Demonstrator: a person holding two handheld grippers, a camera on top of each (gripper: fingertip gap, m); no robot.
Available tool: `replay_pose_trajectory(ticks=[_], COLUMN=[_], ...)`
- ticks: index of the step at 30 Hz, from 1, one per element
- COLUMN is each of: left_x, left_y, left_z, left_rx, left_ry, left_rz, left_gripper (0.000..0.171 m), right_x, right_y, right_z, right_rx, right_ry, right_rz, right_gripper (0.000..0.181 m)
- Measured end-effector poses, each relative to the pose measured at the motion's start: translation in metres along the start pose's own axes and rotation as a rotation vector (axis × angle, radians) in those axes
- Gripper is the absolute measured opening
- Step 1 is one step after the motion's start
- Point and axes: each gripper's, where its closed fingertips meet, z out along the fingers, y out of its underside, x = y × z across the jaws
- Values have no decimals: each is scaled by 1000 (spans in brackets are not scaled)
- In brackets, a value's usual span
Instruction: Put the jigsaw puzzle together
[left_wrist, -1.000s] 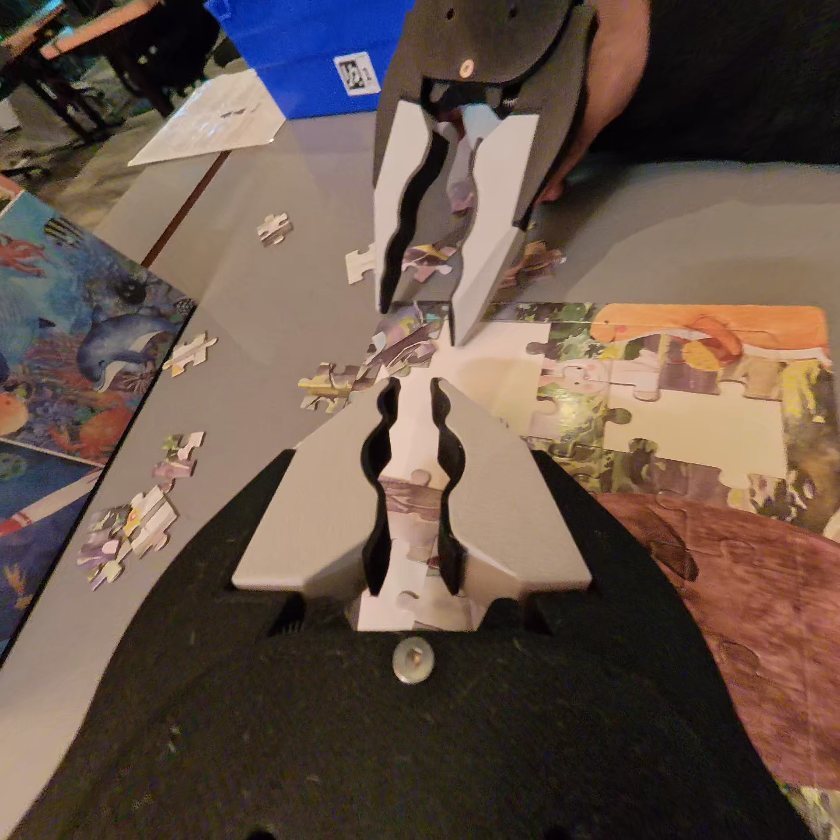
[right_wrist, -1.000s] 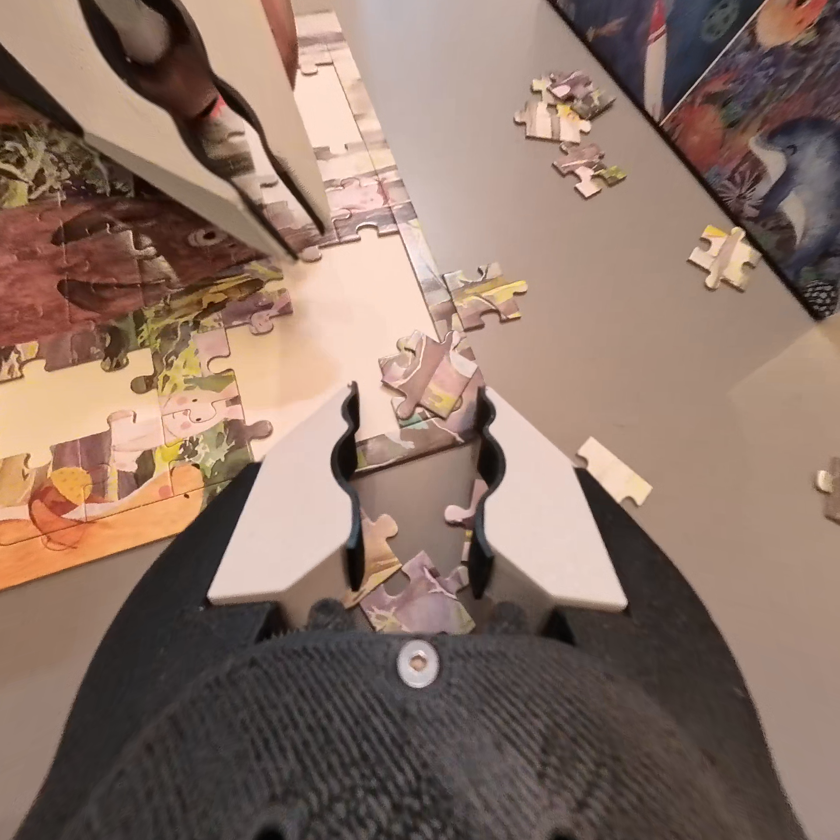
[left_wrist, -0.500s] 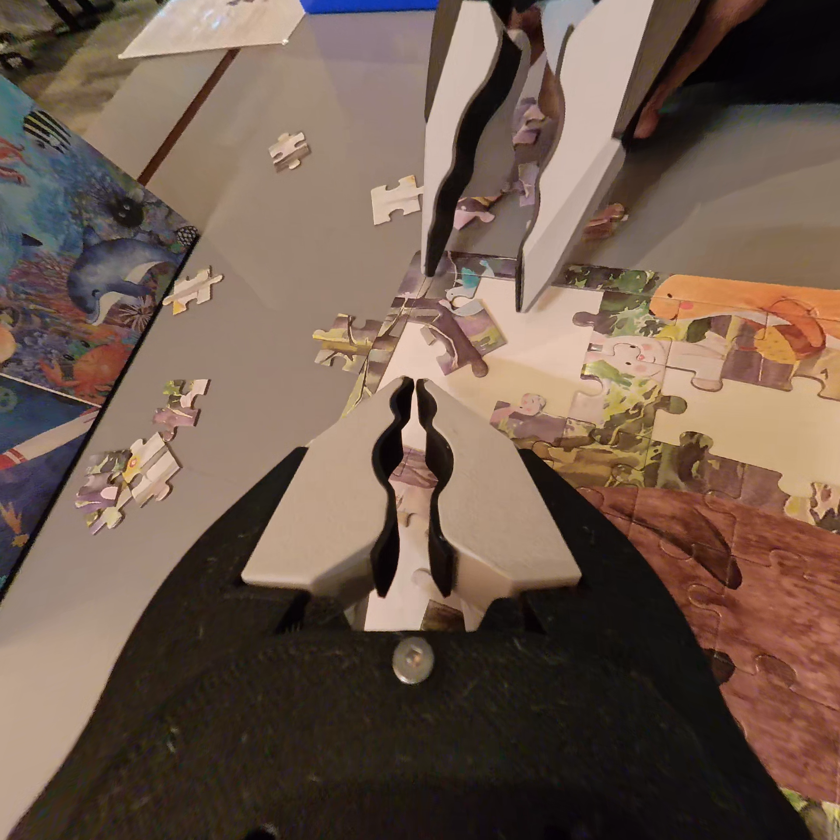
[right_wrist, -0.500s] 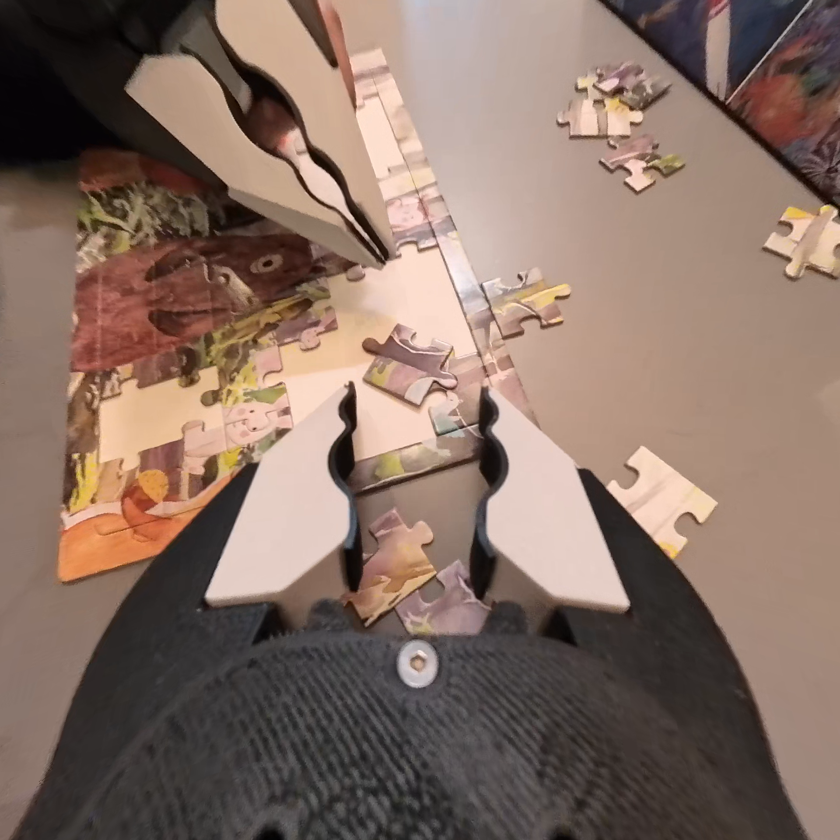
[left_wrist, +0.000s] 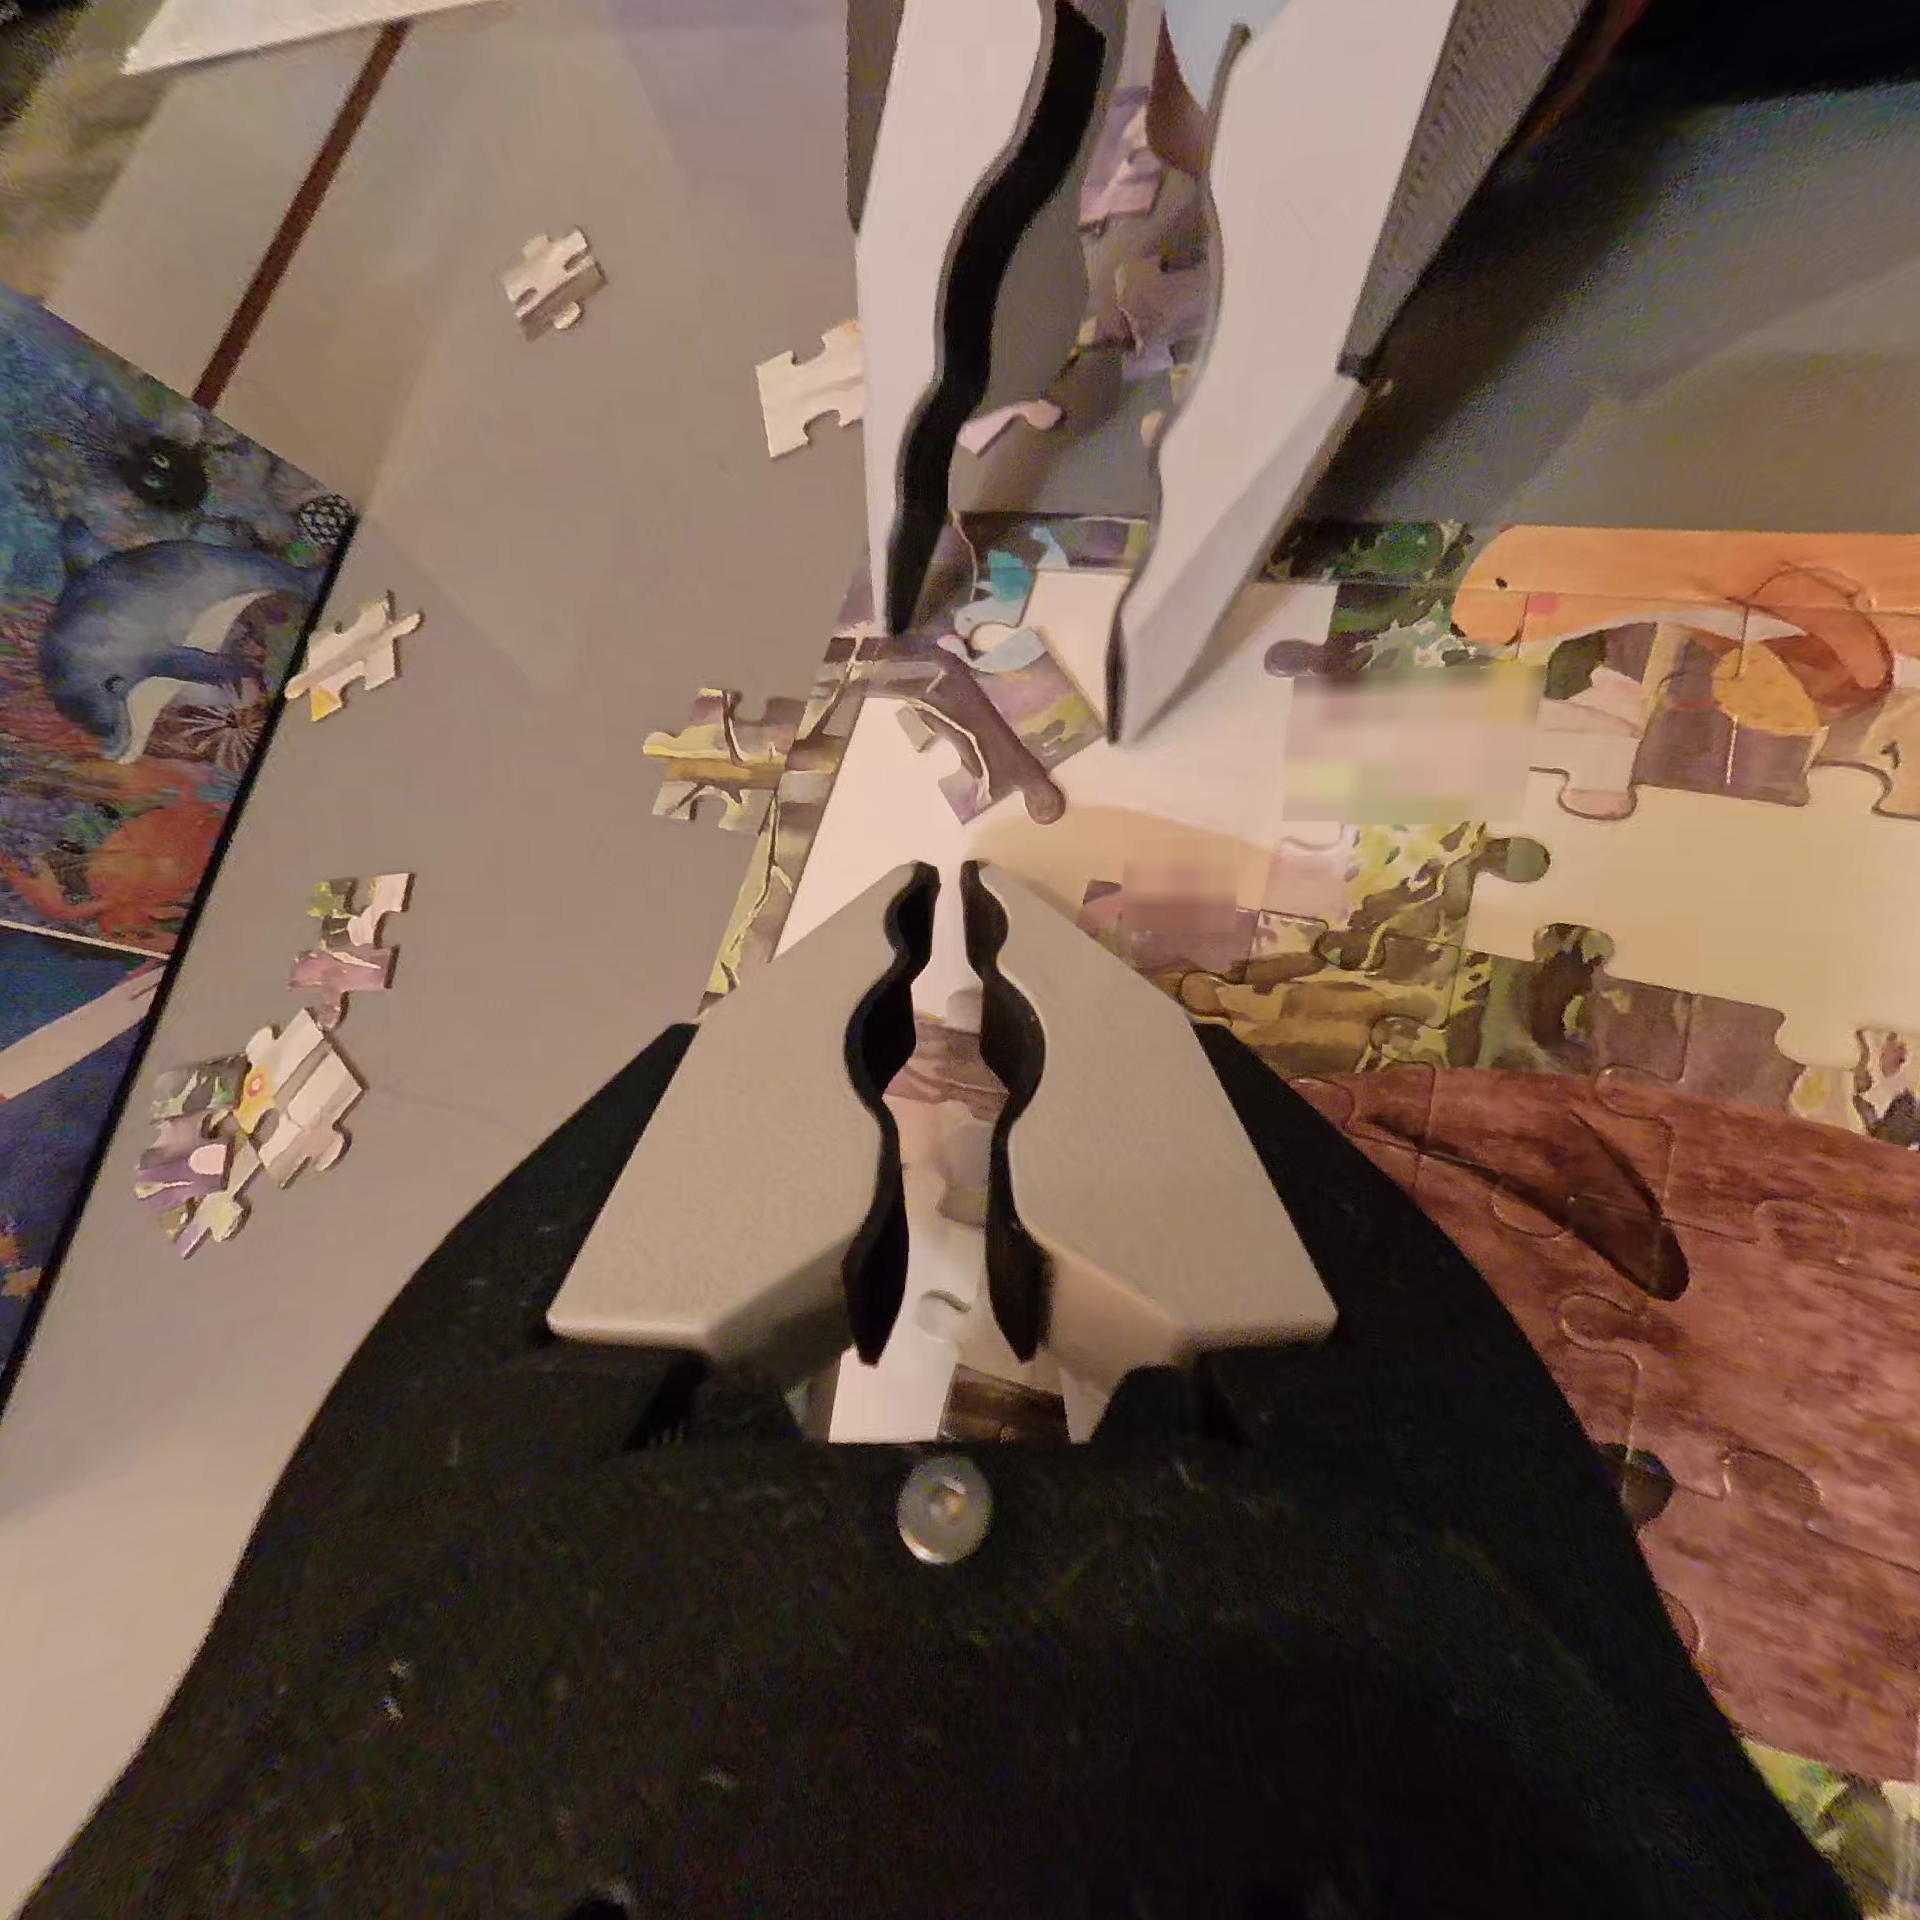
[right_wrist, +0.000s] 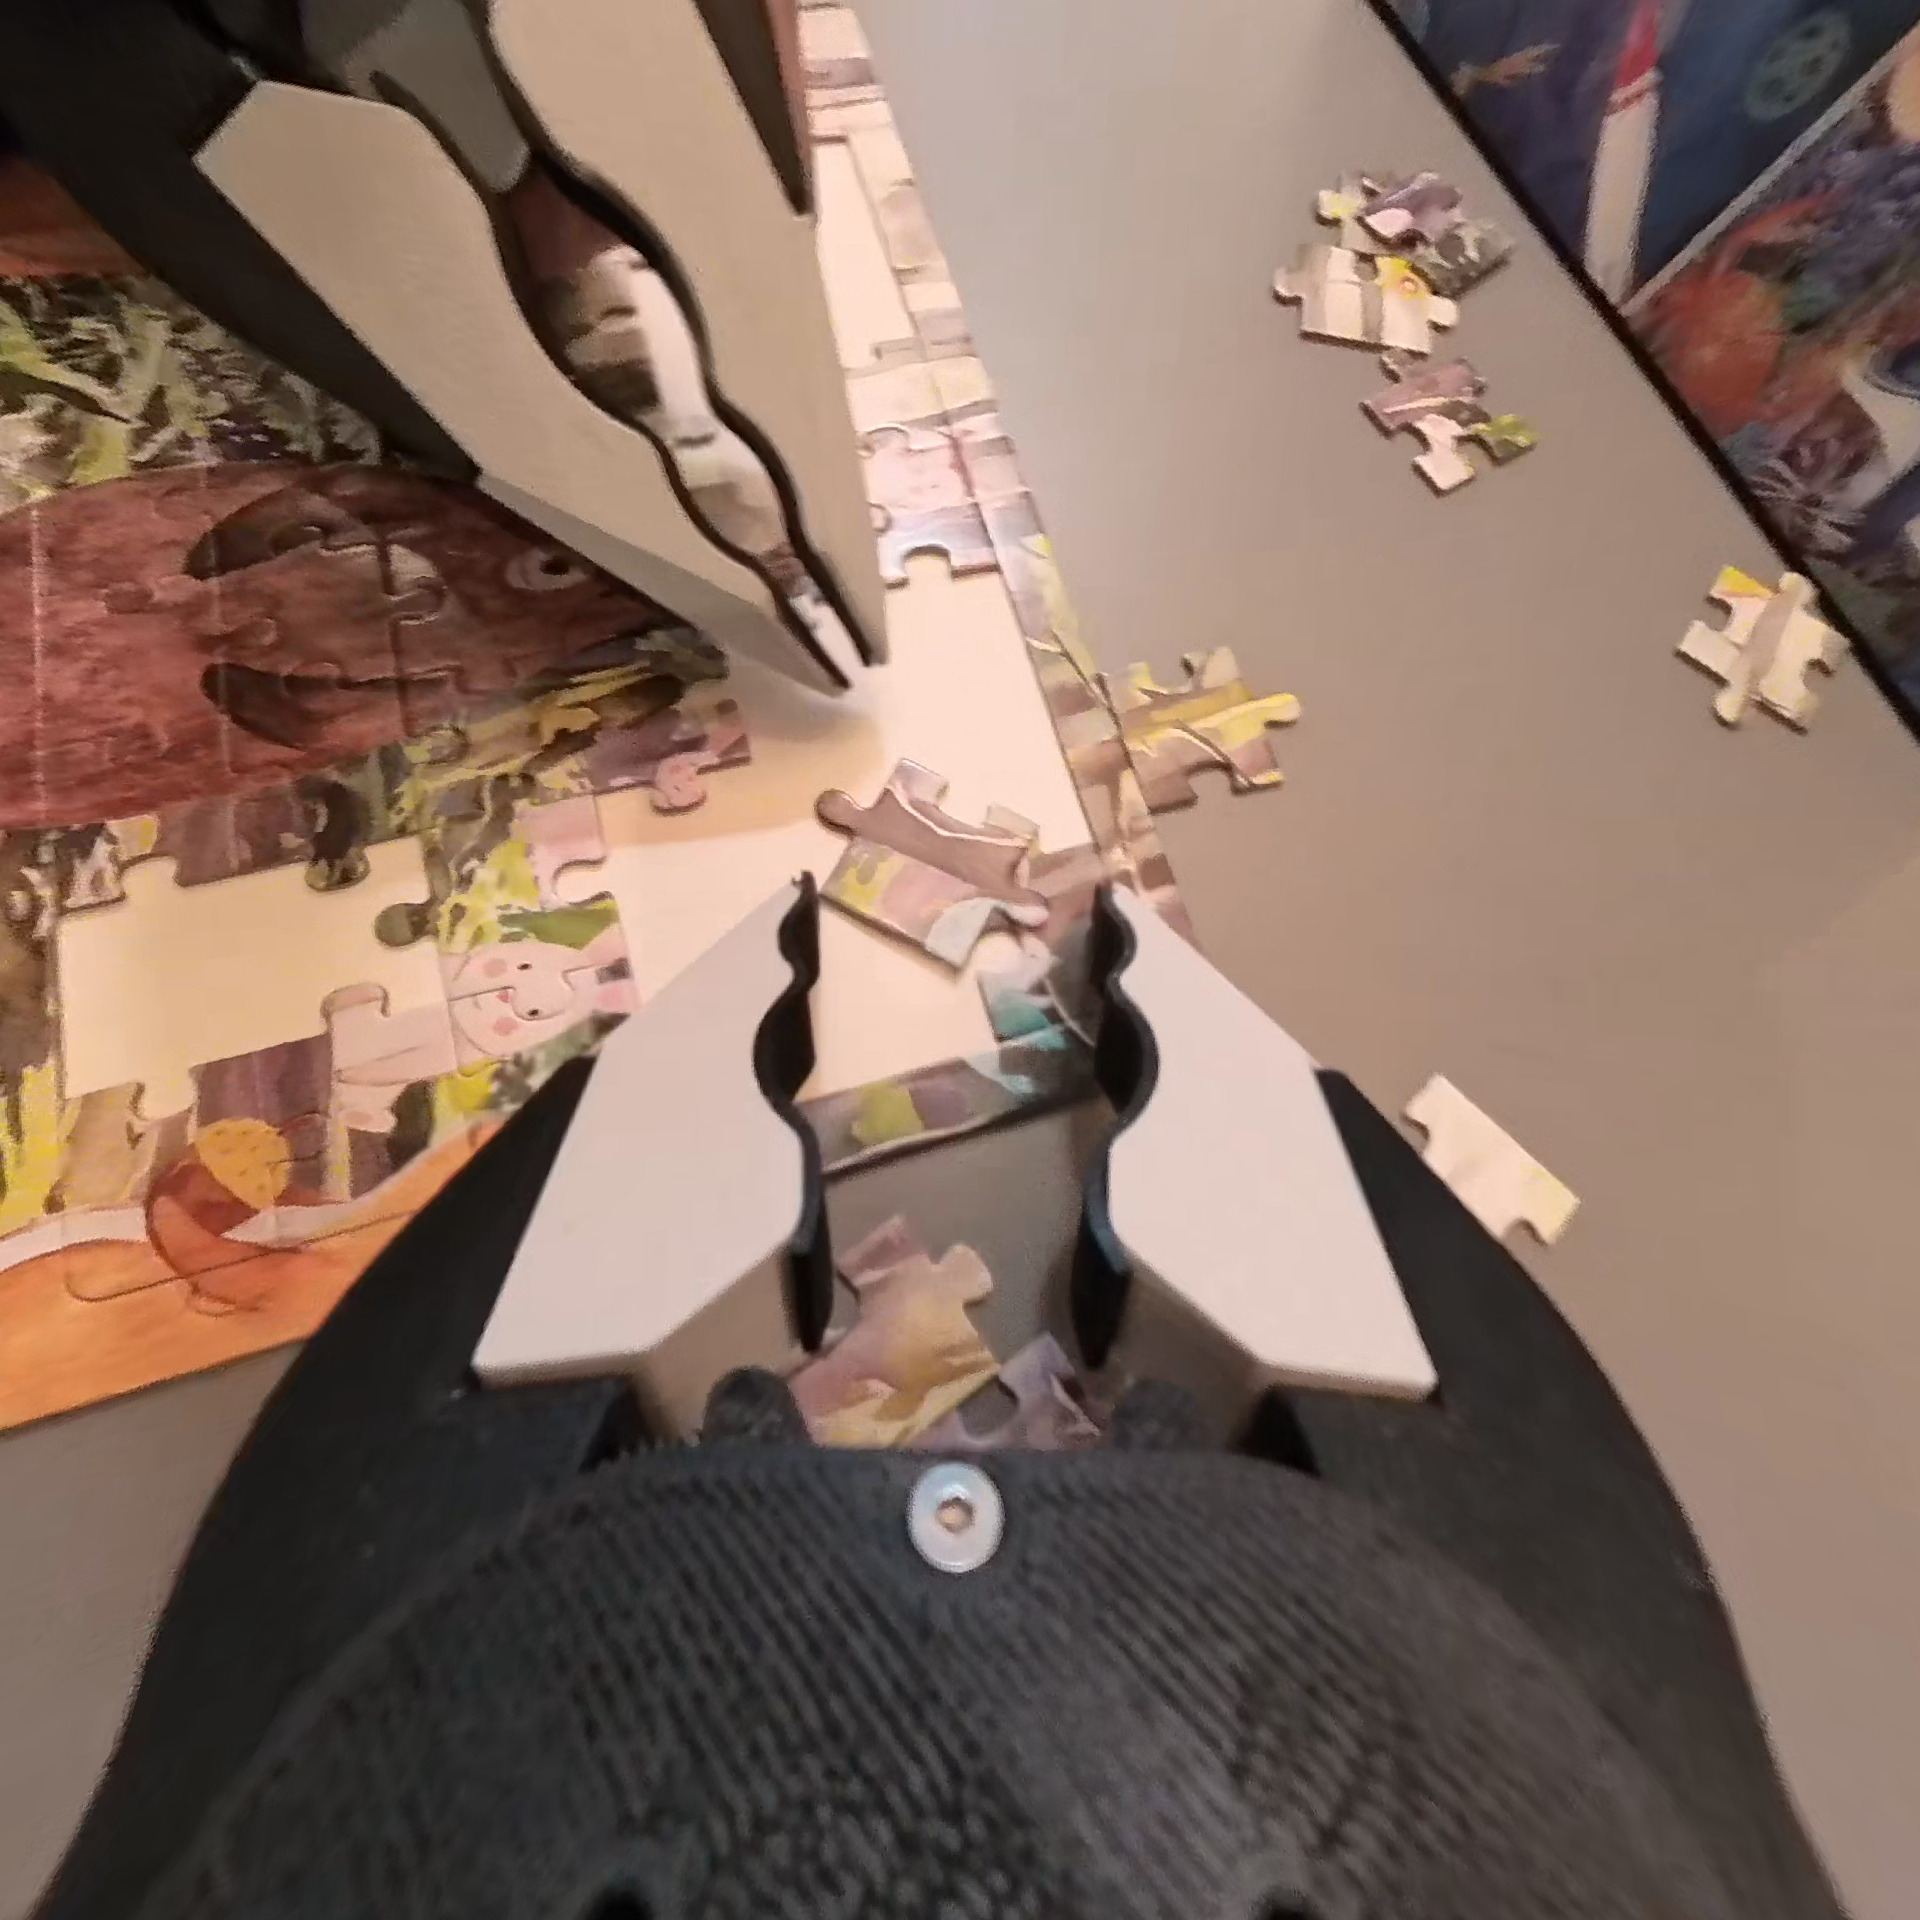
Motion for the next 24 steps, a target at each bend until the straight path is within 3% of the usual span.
replay_pose_trajectory(ticks=[4,8,15,20,24], left_x=[2,4,3,4,4], left_y=[4,6,6,6,7], left_z=[2,4,4,4,4], left_rx=[-28,-44,-44,-48,-49], left_ry=[1,-7,4,0,-1], left_rz=[20,44,25,34,38], left_gripper=[5,4,4,3,2], right_x=[19,13,6,11,11], right_y=[3,-8,-3,-1,0], right_z=[-9,-10,6,5,3], right_rx=[6,71,14,9,14], right_ry=[89,39,-4,30,12], right_rz=[26,59,107,93,104], right_gripper=[45,49,53,30,29])
